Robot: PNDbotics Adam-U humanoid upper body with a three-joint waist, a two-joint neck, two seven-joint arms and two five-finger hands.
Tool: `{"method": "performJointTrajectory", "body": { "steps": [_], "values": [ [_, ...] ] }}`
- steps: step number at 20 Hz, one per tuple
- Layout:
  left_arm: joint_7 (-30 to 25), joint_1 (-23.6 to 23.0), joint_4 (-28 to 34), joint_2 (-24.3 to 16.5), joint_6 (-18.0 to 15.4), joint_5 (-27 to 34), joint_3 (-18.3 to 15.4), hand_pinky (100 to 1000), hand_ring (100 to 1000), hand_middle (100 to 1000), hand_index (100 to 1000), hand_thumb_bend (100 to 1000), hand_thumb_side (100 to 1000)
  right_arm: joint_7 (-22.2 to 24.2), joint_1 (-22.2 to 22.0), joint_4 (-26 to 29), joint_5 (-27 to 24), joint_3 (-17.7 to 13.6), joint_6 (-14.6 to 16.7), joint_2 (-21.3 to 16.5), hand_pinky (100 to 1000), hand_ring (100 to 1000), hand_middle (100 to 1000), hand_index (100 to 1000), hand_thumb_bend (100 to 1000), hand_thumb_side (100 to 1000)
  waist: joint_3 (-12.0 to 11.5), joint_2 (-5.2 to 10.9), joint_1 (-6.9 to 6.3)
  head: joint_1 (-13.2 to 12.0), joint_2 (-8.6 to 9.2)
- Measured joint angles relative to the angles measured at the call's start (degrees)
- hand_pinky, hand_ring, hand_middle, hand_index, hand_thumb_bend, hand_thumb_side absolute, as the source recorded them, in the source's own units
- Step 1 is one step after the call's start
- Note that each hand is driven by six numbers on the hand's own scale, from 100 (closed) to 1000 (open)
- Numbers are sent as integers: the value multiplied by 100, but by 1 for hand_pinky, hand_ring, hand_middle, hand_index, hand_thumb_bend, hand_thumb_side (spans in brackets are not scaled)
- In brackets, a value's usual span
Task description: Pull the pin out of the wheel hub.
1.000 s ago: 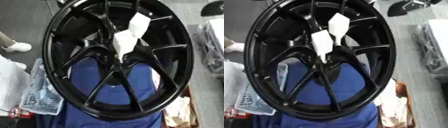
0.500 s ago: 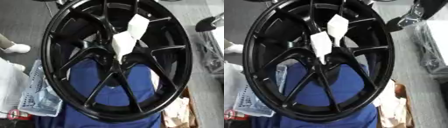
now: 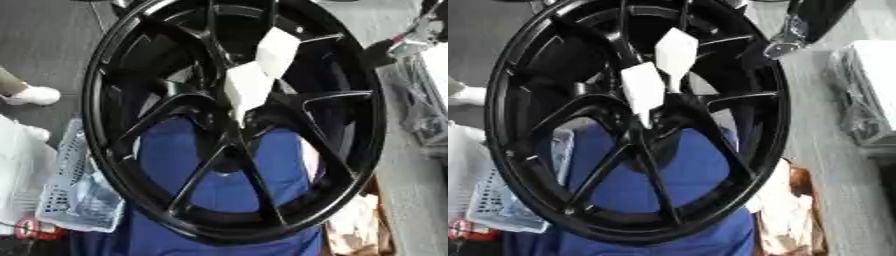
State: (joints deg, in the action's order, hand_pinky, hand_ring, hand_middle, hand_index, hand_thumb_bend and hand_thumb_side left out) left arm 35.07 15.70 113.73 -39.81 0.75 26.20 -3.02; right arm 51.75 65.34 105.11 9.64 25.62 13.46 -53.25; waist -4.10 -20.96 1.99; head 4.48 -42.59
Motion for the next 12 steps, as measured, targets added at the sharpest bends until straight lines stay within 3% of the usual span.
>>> {"method": "performJointTrajectory", "body": {
  "steps": [8,12],
  "values": [
    [-8,49,0,0,5,2,3,834,775,795,759,326,770,-17,132,-385,142,224,158,194,882,907,862,893,508,100,-87,-88,33,63,56],
    [-10,52,0,0,7,4,5,834,775,794,759,325,771,-39,174,-523,187,278,221,271,882,907,865,893,504,100,-106,-131,46,74,168]
  ]
}}
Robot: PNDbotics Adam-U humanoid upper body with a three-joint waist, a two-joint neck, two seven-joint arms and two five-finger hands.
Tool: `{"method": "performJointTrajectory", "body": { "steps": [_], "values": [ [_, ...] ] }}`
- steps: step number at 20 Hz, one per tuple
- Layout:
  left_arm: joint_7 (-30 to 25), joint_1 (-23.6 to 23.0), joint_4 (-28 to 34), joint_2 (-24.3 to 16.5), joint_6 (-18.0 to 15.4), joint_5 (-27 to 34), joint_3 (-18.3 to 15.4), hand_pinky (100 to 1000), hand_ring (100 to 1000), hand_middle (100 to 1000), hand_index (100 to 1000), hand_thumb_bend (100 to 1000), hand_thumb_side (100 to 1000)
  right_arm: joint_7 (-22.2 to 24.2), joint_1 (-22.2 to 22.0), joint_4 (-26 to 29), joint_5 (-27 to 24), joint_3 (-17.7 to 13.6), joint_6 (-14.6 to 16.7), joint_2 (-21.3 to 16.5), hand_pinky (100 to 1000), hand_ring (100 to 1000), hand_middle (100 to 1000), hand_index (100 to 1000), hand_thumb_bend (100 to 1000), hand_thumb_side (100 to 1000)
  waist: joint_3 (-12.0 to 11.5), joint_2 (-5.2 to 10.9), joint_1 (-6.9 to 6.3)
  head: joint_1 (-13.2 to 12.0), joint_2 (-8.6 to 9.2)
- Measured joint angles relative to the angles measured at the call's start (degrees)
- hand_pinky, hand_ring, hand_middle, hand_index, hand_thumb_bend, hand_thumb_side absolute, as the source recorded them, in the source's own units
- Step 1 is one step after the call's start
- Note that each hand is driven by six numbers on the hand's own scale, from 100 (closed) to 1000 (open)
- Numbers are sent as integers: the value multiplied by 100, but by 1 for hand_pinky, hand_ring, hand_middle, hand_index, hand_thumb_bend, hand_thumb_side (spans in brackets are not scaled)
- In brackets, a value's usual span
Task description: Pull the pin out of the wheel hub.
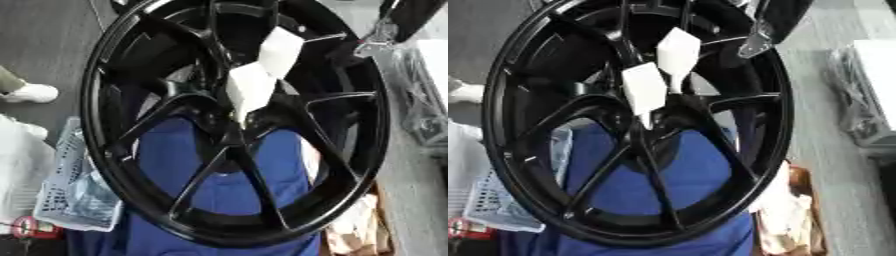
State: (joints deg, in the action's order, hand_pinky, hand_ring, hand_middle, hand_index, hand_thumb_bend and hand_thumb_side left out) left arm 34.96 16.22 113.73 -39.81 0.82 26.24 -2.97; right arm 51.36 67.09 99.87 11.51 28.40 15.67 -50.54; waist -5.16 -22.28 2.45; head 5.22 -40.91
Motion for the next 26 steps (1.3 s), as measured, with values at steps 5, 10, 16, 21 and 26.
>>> {"method": "performJointTrajectory", "body": {
  "steps": [5,10,16,21,26],
  "values": [
    [-3,4,0,0,-2,0,3,835,775,794,759,323,773,-30,59,-65,1,31,45,71,882,908,867,892,498,100,-31,-28,7,28,147],
    [-7,38,0,0,-5,1,9,836,775,794,759,322,774,-60,99,-152,19,130,80,106,882,908,864,887,486,100,-72,-65,22,93,224],
    [-7,45,0,1,-6,13,9,838,774,793,759,320,776,-104,110,-336,75,264,125,184,881,907,861,874,469,100,-96,-90,37,129,225],
    [-9,47,0,2,-8,28,10,839,774,793,759,319,778,-140,124,-465,116,337,162,213,880,906,860,868,462,100,-98,-111,46,142,222],
    [-9,55,0,4,-8,43,11,839,773,791,758,317,780,-170,124,-559,163,374,192,238,881,907,863,865,443,100,-109,-146,50,146,209]
  ]
}}
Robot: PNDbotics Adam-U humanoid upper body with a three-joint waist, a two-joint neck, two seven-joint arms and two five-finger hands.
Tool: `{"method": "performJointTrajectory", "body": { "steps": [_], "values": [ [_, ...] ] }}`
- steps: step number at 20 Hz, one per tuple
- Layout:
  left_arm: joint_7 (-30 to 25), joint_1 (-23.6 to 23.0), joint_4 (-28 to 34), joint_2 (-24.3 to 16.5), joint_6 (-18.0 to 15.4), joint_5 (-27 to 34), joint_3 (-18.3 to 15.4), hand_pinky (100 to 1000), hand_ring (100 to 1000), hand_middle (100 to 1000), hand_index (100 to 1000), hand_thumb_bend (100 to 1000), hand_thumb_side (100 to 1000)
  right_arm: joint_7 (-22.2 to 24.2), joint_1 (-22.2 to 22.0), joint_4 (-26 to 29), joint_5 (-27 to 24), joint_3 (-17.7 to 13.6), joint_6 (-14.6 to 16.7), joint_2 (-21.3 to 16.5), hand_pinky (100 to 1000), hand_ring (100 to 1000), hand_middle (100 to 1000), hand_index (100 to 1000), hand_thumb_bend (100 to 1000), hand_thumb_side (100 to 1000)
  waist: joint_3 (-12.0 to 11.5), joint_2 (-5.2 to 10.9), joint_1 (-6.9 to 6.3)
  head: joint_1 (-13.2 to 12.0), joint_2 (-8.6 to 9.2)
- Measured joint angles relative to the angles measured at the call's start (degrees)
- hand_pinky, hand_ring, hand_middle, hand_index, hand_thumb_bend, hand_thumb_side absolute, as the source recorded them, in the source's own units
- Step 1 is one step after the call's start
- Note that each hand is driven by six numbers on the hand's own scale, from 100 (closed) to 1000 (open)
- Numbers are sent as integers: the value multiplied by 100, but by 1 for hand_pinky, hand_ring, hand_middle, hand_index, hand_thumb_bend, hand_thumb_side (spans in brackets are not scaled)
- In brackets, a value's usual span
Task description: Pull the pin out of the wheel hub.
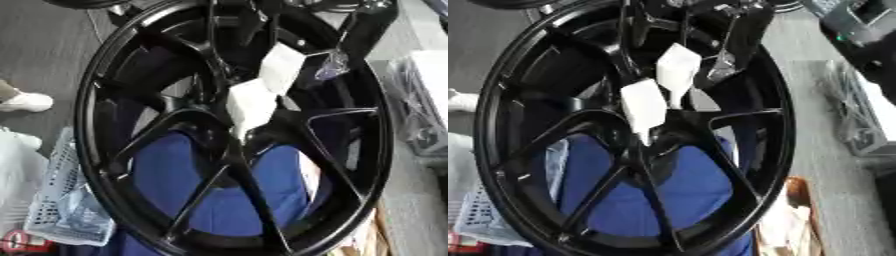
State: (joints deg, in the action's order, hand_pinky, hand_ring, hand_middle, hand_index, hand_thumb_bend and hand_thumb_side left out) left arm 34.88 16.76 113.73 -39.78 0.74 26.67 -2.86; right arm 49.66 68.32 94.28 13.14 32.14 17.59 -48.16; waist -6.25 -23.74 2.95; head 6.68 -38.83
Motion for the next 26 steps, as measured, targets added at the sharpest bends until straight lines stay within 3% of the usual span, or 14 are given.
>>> {"method": "performJointTrajectory", "body": {
  "steps": [26],
  "values": [
    [45,9,0,46,-14,8,0,841,773,788,755,311,785,46,-2,-209,30,176,-45,57,855,832,677,697,404,100,-36,-38,2,31,-135]
  ]
}}
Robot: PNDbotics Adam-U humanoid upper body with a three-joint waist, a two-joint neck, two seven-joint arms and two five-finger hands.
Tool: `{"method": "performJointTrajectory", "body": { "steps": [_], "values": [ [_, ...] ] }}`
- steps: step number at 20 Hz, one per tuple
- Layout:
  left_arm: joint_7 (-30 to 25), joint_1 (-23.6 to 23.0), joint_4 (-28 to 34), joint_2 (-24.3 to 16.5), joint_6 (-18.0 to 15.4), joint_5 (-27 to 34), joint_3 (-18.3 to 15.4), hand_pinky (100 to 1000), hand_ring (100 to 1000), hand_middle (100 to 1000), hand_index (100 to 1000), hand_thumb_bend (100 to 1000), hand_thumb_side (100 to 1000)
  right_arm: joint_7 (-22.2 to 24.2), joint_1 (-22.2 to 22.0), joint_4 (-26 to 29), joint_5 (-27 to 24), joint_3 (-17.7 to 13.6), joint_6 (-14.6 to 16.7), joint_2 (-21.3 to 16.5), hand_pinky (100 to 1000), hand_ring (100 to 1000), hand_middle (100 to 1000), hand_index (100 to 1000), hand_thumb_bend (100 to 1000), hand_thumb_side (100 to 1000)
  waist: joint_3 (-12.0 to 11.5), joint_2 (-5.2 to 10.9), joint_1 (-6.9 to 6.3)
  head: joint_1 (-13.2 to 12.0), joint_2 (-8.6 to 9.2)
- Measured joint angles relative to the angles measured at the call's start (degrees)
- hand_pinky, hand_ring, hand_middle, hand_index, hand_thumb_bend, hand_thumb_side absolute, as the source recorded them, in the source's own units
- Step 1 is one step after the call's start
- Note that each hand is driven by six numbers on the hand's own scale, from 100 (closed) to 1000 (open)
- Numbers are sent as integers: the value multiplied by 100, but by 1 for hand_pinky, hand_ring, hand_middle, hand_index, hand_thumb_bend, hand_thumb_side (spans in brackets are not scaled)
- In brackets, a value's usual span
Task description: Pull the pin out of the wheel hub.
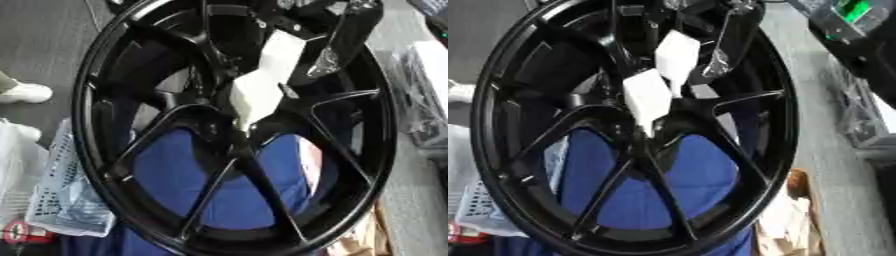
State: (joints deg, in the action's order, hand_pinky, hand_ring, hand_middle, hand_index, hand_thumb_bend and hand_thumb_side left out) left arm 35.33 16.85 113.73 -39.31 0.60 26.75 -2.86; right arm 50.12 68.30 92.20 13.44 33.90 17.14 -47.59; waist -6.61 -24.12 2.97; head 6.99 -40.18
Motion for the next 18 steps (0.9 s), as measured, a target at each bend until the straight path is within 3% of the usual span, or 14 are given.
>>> {"method": "performJointTrajectory", "body": {
  "steps": [18],
  "values": [
    [20,-1,0,2,6,28,-1,842,773,787,756,311,787,90,-7,-26,-134,-5,-97,41,833,779,577,611,337,100,56,0,-1,-8,-4]
  ]
}}
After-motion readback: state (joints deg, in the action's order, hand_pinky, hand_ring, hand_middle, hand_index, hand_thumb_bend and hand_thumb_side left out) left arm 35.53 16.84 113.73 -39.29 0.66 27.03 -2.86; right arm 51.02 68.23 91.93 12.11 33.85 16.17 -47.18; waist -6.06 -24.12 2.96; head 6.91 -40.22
